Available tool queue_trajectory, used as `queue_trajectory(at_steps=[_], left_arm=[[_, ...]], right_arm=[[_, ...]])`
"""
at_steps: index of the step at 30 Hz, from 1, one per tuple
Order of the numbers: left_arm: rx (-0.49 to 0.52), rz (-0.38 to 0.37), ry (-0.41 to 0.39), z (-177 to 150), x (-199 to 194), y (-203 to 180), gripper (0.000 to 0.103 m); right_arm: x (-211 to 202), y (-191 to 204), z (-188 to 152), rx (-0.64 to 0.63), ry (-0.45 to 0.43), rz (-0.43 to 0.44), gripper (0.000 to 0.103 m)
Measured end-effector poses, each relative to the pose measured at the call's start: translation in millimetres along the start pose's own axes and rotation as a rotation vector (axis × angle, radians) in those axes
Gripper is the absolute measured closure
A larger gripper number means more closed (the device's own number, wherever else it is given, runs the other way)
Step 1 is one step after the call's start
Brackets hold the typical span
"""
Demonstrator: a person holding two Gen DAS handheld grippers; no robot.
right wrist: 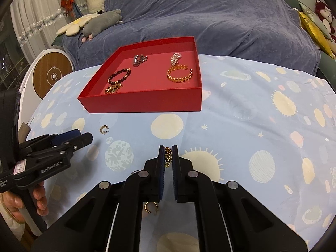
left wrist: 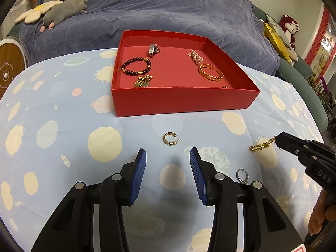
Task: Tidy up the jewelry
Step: 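Grasp the silver stone ring with the left tool while the right tool holds the chain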
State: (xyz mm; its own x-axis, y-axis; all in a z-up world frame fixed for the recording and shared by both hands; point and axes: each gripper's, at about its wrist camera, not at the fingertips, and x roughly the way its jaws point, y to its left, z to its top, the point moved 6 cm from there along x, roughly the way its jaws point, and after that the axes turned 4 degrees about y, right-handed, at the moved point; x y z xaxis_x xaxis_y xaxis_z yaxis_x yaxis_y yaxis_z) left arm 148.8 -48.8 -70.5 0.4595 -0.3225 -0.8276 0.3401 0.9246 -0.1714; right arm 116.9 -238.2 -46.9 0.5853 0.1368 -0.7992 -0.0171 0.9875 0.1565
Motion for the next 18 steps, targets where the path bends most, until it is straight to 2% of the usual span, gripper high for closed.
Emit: queue_trajectory(at_steps=[7, 11, 17, 18], left_arm=[[0.081, -0.066, 0.004, -14.0, -3.3, -42.1, 0.062], [0.117, -0.111, 0.032, -26.2, 0.7, -72.4, 0.062], [0.135, -0.087, 0.065, -38.3, 18.9, -91.0, 0.063], [0.131, -0.077, 0.05, -37.8, 18.8, -90.5, 0.064]], right_arm=[[-12.5, -13.2, -2.6, 0.02, -0.011, -0.006, 0.098], [-13.6, -14.1, -4.4, 0.018, -0.009, -0.006, 0.098], [-16.9, -16.9, -14.7, 0.023, 0.011, -0.005, 0.098], [-17.4, -17.2, -16.4, 0.024, 0.015, -0.005, 0.098]])
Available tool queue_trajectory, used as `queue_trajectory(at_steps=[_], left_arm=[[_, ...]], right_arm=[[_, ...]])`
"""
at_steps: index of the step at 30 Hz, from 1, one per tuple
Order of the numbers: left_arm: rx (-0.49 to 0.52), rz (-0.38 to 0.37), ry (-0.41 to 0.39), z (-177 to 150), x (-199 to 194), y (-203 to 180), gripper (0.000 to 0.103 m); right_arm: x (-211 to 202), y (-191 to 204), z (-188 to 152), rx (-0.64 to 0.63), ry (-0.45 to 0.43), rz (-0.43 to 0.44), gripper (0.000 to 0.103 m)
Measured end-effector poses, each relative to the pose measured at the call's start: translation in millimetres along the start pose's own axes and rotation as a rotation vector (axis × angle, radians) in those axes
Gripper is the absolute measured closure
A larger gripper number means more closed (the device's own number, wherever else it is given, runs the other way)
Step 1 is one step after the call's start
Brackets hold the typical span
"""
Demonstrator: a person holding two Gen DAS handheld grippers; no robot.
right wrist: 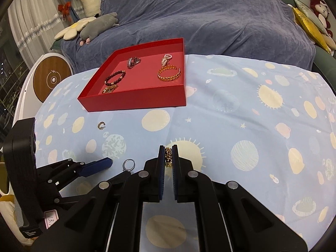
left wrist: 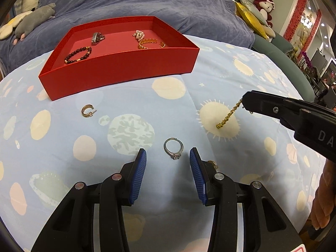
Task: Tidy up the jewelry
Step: 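Grasp the silver stone ring with the left tool while the right tool holds the chain, then carry the ring and chain into the red box and open both tools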
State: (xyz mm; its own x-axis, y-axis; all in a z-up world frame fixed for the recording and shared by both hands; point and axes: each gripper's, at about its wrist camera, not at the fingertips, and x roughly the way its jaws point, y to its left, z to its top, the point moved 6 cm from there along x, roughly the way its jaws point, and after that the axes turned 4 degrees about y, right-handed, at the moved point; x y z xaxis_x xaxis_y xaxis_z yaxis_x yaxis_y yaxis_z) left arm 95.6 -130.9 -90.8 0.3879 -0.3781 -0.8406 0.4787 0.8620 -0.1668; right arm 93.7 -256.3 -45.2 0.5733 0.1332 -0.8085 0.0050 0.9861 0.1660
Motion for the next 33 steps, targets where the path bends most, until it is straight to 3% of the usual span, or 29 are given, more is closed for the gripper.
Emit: queue_trajectory(at_steps=[8, 13, 15, 24, 33], left_arm=[[0.077, 0.071, -0.03, 0.0, 5.2, -12.7, 0.088], [0.105, 0.09, -0.039, -0.1, 4.9, -14.4, 0.088], [0.095, 0.082, -0.034, 1.5, 3.9, -11.7, 0.095], [-0.007, 0.034, -0.074, 21.9, -25.8, 16.4, 0.095], [-0.086, 0.04, -0.142, 47.1, -58.9, 47.4, 0.095]], right_arm=[[-0.7, -0.2, -3.1, 0.008, 0.012, 0.005, 0.098], [0.6, 2.7, -1.8, 0.008, 0.014, 0.013, 0.098], [0.1, 5.2, 0.0, 0.008, 0.011, 0.018, 0.098], [-8.5, 5.7, 16.0, 0.032, -0.026, 0.028, 0.098], [-15.3, 16.7, 34.0, 0.017, -0.056, 0.047, 0.098]])
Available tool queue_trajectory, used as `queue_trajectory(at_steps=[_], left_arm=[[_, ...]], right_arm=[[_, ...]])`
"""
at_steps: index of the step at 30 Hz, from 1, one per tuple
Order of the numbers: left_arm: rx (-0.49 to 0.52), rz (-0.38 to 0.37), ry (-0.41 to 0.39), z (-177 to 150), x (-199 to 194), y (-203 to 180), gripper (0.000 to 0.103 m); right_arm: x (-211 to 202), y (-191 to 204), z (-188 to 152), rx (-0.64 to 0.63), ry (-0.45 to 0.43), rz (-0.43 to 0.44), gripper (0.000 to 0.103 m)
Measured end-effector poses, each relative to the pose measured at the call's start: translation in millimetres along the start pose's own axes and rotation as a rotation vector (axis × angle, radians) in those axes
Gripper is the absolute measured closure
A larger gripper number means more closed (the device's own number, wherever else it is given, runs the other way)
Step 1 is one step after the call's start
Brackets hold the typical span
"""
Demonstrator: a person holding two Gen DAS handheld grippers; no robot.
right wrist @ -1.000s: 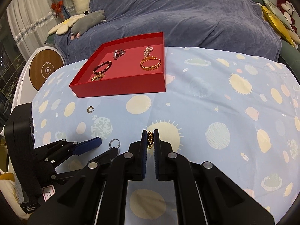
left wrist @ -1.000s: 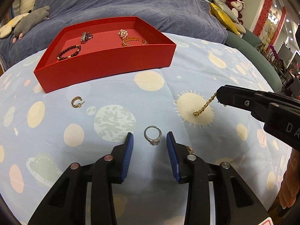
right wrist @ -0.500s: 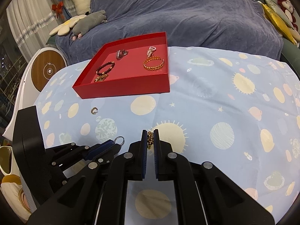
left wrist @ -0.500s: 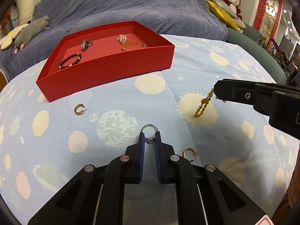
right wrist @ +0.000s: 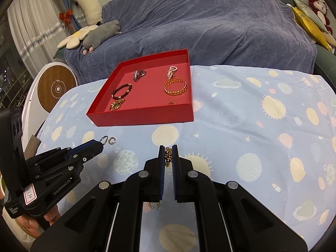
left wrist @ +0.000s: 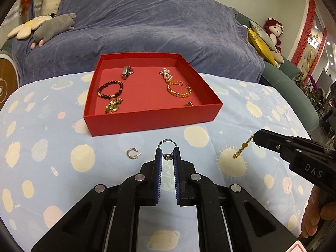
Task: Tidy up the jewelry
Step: 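Carry the ring and chain into the red box and open both tools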
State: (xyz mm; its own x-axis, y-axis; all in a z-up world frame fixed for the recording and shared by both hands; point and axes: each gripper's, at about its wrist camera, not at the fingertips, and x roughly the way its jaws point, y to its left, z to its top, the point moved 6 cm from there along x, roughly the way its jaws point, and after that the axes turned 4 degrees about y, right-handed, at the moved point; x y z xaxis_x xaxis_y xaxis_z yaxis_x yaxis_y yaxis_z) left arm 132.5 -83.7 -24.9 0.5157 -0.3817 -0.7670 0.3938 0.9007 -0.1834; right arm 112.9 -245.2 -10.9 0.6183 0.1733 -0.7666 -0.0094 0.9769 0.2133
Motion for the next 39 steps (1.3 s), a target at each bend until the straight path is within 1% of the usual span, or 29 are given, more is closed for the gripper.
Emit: queue_trajectory(at_steps=[3, 5, 7, 11, 13, 15, 19, 25, 30, 32, 34, 35, 36, 38, 39], left_arm=[[-0.041, 0.008, -0.024, 18.5, -4.6, 14.0, 0.095], [-0.064, 0.001, -0.035, 33.1, -6.5, 23.1, 0.095], [-0.078, 0.011, -0.053, 48.7, -8.3, 33.8, 0.095], [-0.097, 0.035, -0.08, 79.4, -5.0, 55.9, 0.095], [-0.105, 0.037, -0.081, 94.0, 1.2, 63.7, 0.095], [-0.099, 0.055, -0.081, 104.4, 10.1, 67.3, 0.095], [-0.097, 0.055, -0.058, 117.5, 34.5, 68.5, 0.095], [-0.094, 0.074, -0.018, 120.7, 71.5, 70.5, 0.095], [-0.118, 0.061, 0.018, 121.0, 92.4, 78.3, 0.095], [-0.132, 0.045, 0.016, 121.9, 94.2, 80.3, 0.094], [-0.136, 0.05, 0.011, 122.4, 93.4, 82.9, 0.089], [-0.132, 0.059, 0.008, 122.5, 91.3, 83.3, 0.082], [-0.126, 0.078, 0.003, 122.3, 87.9, 84.0, 0.071], [-0.121, 0.1, -0.021, 121.0, 77.6, 83.1, 0.063], [-0.12, 0.108, -0.027, 119.7, 71.9, 83.8, 0.063]], right_arm=[[-3.6, 8.9, 20.1, -0.017, -0.029, 0.021, 0.098], [-3.9, 14.4, 38.2, -0.029, -0.054, 0.03, 0.098], [-1.4, 16.3, 56.0, -0.032, -0.07, 0.04, 0.098], [15.6, 16.7, 84.7, -0.027, -0.068, 0.043, 0.098], [28.8, 19.2, 97.4, -0.023, -0.061, 0.046, 0.098], [42.8, 21.9, 107.1, -0.009, -0.051, 0.061, 0.098], [76.3, 31.2, 117.1, -0.001, -0.016, 0.074, 0.098], [115.6, 29.2, 117.3, 0.012, 0.032, 0.062, 0.098], [134.0, 20.6, 114.9, 0.021, 0.062, 0.057, 0.097], [133.0, 17.0, 115.3, 0.028, 0.052, 0.048, 0.096], [128.7, 14.6, 116.8, 0.035, 0.043, 0.052, 0.094], [124.2, 13.6, 117.4, 0.037, 0.034, 0.052, 0.094], [118.7, 13.0, 117.8, 0.036, 0.024, 0.05, 0.094], [105.8, 13.8, 116.6, 0.023, 0.008, 0.045, 0.093], [99.7, 14.7, 116.0, 0.015, 0.003, 0.041, 0.09]])
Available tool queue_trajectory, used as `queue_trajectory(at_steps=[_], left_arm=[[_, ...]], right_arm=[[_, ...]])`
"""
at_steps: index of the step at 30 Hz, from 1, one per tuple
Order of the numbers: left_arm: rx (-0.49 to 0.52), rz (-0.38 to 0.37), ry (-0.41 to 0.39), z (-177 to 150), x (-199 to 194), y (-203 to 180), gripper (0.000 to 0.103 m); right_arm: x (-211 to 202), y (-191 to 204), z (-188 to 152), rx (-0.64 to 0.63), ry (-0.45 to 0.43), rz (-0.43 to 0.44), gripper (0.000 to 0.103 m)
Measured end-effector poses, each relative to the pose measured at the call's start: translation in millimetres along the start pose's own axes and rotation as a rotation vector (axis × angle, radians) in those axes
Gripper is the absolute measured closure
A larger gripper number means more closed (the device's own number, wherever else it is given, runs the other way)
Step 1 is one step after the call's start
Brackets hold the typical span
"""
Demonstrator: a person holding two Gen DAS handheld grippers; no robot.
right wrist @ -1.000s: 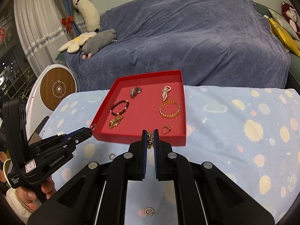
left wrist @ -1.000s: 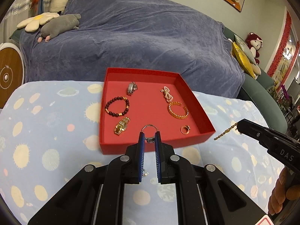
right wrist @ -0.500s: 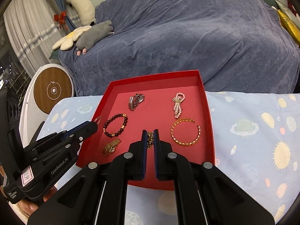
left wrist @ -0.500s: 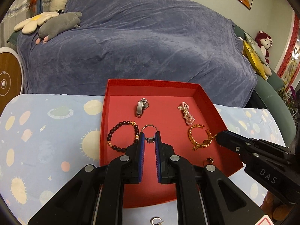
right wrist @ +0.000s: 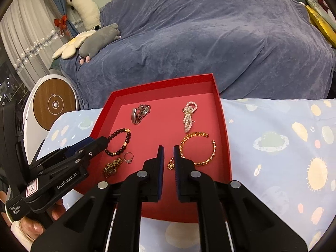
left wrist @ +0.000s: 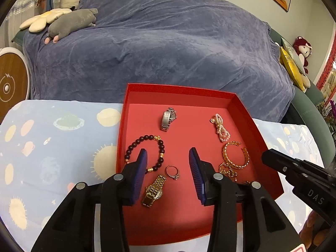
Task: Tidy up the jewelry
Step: 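Carry the ring and chain into the red box and open both tools, then move both open tools from the box toward the gold hoop earrings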
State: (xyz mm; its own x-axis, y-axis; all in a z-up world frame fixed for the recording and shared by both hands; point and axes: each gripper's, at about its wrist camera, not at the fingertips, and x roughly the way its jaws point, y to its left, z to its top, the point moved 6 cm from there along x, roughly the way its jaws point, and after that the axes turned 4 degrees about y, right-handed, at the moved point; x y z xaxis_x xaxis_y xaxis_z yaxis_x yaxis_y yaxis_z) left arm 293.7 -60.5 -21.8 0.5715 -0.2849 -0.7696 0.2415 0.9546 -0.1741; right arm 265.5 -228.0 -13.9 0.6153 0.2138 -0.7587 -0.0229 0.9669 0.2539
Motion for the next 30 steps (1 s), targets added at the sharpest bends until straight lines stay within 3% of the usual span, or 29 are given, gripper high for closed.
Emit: queue_trajectory(at_steps=[3, 10, 14, 22, 26, 30], left_arm=[[0.009, 0.037, -0.018, -7.3, -21.8, 3.2, 0.063], [0.028, 0.113, -0.026, -41.9, -74.9, 4.2, 0.063], [0.017, 0.134, -0.018, -66.5, -97.5, 7.0, 0.063], [-0.028, 0.168, 0.024, -111.9, -112.8, 14.4, 0.056], [-0.037, 0.184, 0.034, -129.6, -113.9, 18.6, 0.046], [-0.039, 0.2, 0.053, -143.5, -111.6, 25.4, 0.045]], right_arm=[[-26.2, 4.1, -10.2, -0.03, -0.022, -0.013, 0.079], [-75.7, 17.0, -48.0, -0.079, -0.047, -0.034, 0.078], [-95.6, 24.3, -77.9, -0.1, -0.066, -0.049, 0.069], [-108.6, 24.1, -130.4, -0.082, -0.026, -0.044, 0.069], [-108.1, 23.3, -151.2, -0.078, -0.001, -0.043, 0.065], [-100.8, 18.9, -172.3, -0.09, 0.037, -0.058, 0.062]])
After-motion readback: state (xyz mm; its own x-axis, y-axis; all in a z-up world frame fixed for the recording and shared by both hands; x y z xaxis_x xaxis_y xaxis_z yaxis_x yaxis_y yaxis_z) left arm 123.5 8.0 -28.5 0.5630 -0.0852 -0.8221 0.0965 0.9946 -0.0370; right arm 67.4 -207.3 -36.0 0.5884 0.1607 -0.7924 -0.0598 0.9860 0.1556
